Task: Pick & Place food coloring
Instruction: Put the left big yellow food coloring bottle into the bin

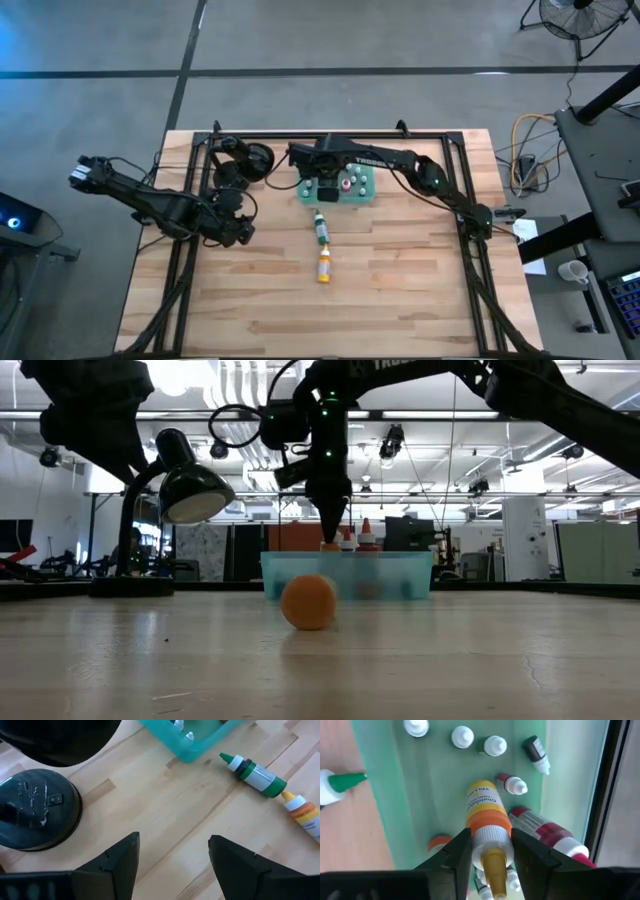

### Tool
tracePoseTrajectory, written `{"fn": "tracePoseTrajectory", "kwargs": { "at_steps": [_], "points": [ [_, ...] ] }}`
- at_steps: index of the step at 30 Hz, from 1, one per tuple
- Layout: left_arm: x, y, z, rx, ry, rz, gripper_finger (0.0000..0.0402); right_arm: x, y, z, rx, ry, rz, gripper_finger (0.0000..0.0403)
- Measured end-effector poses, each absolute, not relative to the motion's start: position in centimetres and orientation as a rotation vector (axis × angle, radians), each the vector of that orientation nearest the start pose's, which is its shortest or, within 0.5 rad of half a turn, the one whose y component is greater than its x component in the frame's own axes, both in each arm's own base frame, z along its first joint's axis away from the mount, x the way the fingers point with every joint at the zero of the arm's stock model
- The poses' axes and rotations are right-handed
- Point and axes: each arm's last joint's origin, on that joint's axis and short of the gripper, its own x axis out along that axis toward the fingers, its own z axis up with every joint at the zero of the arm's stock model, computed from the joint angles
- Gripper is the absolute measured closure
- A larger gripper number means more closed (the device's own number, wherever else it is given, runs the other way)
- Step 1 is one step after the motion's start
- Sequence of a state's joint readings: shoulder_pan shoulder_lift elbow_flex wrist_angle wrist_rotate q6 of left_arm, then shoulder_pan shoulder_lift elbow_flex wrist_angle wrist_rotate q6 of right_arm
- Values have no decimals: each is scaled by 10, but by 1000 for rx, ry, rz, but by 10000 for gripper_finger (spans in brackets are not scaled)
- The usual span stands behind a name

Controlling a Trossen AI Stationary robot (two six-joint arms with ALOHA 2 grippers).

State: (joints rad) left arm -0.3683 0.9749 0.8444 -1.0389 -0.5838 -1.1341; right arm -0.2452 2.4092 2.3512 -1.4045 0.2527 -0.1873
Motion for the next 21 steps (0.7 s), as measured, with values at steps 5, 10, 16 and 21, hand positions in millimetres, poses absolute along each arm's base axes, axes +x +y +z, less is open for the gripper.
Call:
{"fn": "tracePoseTrajectory", "kwargs": {
  "at_steps": [5, 10, 16, 21],
  "points": [
    [154, -42, 265, -492, 773, 719, 193, 456, -133, 230, -130, 1509, -293, 285],
    [154, -42, 265, -504, 769, 725, 193, 454, -141, 230, -109, 1509, -319, 291],
    [154, -42, 265, -501, 761, 731, 193, 448, -147, 230, -93, 1546, -322, 284],
    [154, -42, 265, -495, 744, 743, 193, 442, -152, 229, -76, 1588, -326, 285]
  ]
}}
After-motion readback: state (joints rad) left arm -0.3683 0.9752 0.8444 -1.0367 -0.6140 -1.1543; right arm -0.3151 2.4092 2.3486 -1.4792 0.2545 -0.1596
